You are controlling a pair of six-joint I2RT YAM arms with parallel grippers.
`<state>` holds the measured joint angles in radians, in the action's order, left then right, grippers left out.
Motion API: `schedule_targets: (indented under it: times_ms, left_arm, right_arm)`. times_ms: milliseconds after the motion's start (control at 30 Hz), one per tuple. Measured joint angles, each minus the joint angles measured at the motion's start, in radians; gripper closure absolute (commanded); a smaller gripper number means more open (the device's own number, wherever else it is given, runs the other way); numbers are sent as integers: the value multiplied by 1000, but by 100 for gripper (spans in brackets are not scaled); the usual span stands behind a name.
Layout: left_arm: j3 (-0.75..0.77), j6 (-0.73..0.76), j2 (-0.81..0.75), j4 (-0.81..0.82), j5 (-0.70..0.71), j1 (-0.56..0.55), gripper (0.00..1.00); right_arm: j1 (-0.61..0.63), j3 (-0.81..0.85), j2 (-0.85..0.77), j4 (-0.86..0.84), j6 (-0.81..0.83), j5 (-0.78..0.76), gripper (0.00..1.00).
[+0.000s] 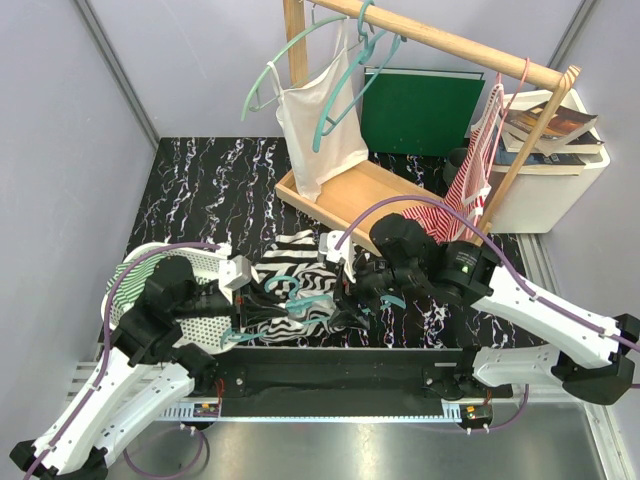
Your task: Place the tank top on the hanger
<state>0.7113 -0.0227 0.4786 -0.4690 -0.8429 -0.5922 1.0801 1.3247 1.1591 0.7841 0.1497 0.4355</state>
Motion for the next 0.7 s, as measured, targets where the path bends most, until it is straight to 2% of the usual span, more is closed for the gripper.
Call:
schedule_targets:
  times_ms: [67,100,167,400,467,533,600,633,700]
  left_arm:
    - [0,0,0,0,0,0,100]
    - [0,0,0,0,-1,0,100]
    - [0,0,0,-1,-8,0,100]
    - [0,7,0,-8,-33,0,100]
    - [-2,9,0,-8,-32,0,100]
    - [-2,11,0,-8,-29,0,96]
    - [-2,12,0,-10,-20,0,81]
    - [-2,12,0,-8,-12,0,57]
    - [-2,14,0,-5,9,0,31]
  right_arm:
    - [0,-1,2,0,2,10,41]
    - [0,-1,5,0,1,15,48]
    - [0,-1,10,0,1,16,52]
    - [0,-1,43,1,1,10,100]
    - [0,-1,44,2,2,11,100]
    - [0,-5,43,-3,2,3,100]
    - [0,-18,36,-19,-1,-10,100]
    - [0,-35,24,-38,-2,-18,100]
    - [2,-65,3,-74,-13,-32,100]
